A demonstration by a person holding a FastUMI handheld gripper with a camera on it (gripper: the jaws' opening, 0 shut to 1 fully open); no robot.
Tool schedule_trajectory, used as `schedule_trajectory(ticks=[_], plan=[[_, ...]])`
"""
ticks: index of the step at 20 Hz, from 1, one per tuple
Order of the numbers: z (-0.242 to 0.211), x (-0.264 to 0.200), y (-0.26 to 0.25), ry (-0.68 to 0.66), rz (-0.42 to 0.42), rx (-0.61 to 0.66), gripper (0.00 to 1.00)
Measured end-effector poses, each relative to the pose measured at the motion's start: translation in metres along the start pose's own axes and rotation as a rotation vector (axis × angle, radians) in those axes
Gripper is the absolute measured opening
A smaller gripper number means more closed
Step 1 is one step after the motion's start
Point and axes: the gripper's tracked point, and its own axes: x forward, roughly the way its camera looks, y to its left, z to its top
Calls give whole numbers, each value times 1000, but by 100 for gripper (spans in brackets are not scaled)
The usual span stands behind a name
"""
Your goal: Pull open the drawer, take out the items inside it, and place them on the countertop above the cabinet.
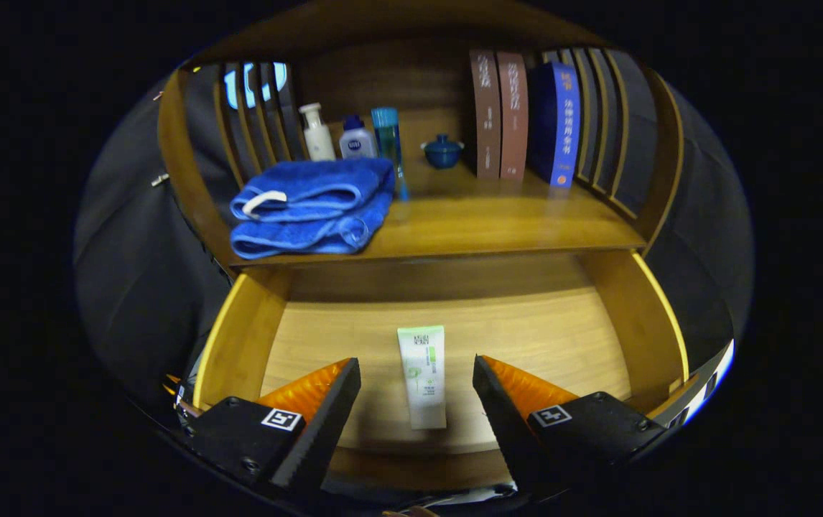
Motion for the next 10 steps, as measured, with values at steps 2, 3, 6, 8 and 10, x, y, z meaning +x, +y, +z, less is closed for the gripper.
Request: schedule_trajectory(ticks=[2,3,6,8,10], plan=[[-18,20,-2,98,-3,2,100],[-27,29,-5,142,-13,6,100],[-44,45,-11,223,-30,16,100],[-48,50,-11,255,-24,-5,100],[-47,53,-11,260,-23,-31,98]])
